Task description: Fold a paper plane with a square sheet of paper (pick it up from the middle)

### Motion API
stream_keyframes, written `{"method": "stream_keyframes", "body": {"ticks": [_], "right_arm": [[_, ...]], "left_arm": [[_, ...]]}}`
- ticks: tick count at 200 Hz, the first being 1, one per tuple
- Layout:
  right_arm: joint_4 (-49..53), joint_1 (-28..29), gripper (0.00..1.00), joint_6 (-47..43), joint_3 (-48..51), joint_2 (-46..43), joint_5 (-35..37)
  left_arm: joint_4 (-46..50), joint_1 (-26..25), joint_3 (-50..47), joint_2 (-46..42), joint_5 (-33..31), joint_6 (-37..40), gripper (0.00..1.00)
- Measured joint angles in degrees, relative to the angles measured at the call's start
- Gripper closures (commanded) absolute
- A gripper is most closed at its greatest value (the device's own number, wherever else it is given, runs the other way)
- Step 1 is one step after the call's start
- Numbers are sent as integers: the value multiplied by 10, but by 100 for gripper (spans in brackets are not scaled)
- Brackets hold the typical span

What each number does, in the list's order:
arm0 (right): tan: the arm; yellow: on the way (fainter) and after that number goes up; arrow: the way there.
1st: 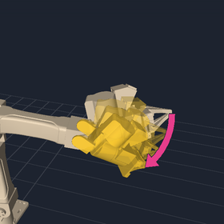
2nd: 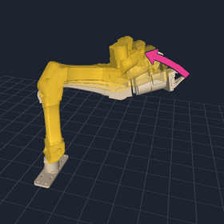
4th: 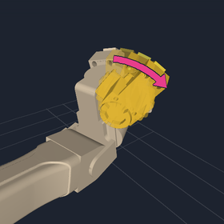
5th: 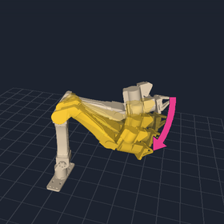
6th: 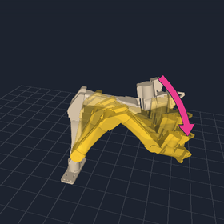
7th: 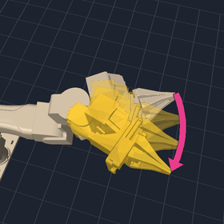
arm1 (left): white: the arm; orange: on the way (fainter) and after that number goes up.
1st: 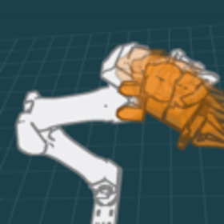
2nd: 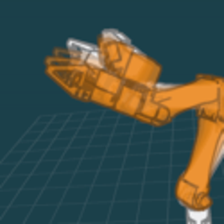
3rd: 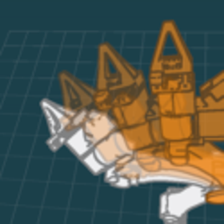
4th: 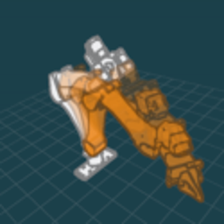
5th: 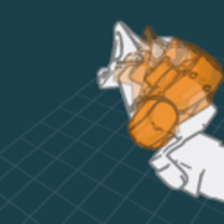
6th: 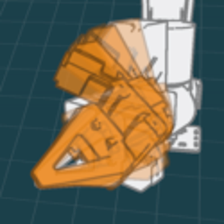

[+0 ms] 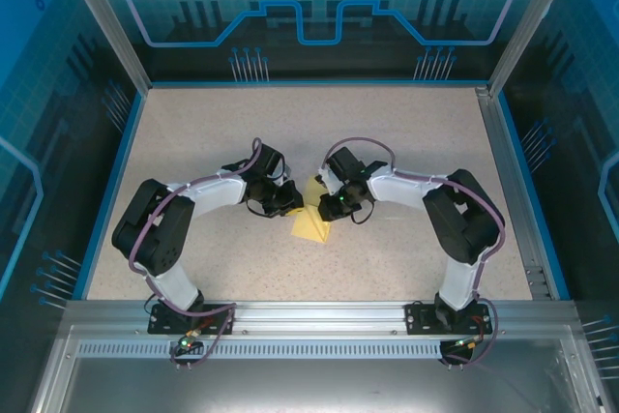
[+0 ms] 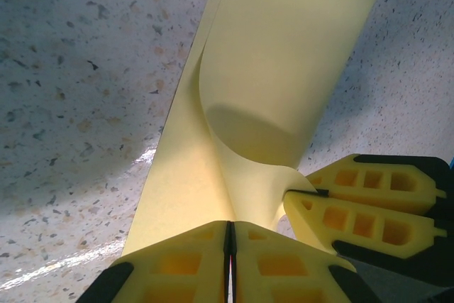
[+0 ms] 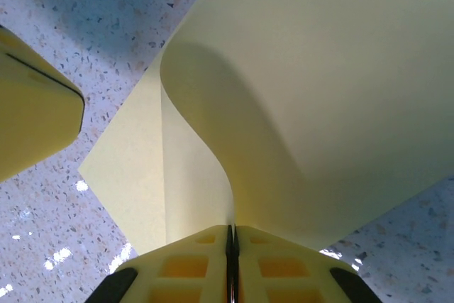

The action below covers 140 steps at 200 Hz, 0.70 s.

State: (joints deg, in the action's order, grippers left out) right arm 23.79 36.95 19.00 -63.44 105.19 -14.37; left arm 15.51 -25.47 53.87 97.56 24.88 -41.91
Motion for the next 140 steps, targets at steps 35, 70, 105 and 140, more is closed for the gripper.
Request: {"method": "stream_keyframes", "body": {"ticks": [35, 70, 105, 140], "right_arm": [[8, 0, 89, -7, -3, 2, 7], [9, 0, 89, -9, -8, 3, 9], [9, 0, 88, -9, -10, 14, 9], [9, 0, 88, -9, -10, 20, 9]], "left_arm": [[0, 0, 0, 0, 0, 0, 88], [-4, 0, 0, 0, 0, -1, 88], [-4, 0, 0, 0, 0, -2, 88], [-4, 0, 0, 0, 0, -2, 88]]}}
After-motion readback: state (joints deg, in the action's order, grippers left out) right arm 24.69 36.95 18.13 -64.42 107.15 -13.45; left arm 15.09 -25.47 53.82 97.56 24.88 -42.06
